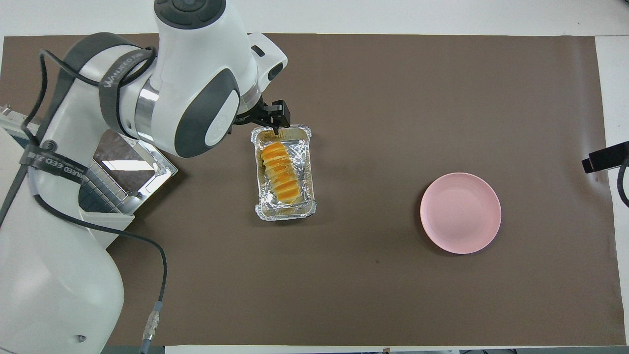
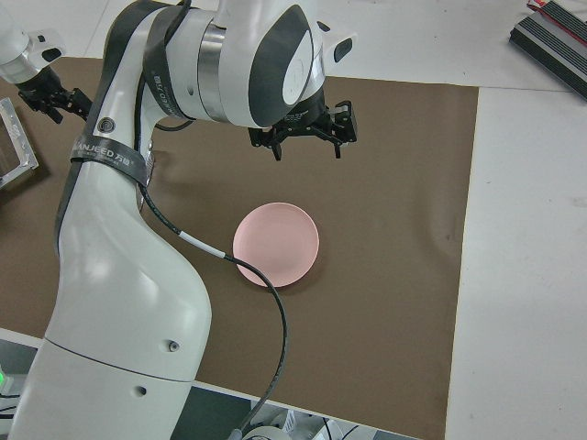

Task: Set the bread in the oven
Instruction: 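Reach the left gripper to the foil tray and grasp its edge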

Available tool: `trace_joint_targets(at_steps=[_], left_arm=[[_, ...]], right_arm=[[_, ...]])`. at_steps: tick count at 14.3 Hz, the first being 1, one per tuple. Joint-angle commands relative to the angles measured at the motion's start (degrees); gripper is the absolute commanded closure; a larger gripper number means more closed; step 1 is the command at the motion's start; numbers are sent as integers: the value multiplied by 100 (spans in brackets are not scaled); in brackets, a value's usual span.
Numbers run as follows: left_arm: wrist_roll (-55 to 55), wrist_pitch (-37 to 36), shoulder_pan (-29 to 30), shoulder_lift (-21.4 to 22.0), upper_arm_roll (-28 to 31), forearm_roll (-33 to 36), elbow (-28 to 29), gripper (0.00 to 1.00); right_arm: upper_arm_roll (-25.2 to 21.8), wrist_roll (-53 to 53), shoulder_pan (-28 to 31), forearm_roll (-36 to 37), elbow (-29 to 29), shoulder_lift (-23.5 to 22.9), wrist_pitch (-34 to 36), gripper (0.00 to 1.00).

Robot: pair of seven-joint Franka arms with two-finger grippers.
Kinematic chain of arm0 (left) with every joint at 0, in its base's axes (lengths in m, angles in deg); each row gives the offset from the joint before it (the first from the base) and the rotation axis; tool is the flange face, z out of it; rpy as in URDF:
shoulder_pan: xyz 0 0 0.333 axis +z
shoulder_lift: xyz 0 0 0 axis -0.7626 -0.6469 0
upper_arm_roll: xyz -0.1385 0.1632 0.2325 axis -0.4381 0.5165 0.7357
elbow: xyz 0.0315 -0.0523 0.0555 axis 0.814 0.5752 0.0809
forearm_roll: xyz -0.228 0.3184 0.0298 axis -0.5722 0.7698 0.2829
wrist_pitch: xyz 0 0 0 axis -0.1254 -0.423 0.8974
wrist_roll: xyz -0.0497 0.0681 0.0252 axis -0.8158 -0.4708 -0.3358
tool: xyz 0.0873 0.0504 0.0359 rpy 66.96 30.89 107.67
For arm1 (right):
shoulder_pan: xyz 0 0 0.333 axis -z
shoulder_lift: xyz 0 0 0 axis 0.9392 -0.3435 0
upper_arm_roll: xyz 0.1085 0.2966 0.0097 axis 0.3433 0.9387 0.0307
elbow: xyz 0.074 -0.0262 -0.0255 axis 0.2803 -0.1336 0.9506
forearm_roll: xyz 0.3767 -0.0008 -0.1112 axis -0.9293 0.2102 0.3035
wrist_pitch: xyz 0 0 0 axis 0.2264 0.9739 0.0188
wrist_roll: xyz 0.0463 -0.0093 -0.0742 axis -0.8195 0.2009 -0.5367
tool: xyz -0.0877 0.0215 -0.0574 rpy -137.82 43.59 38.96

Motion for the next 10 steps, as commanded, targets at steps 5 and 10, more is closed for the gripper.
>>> trace_joint_targets(at_steps=[5,10], left_arm=[[745,1364,-729,-237,78,312,1095,0],[1210,1936,-1027,-149,78,303,1693,18]], right_arm=[[77,23,141,-32,-28,108,154,0],[24,41,80,-32,8,213,373,0]])
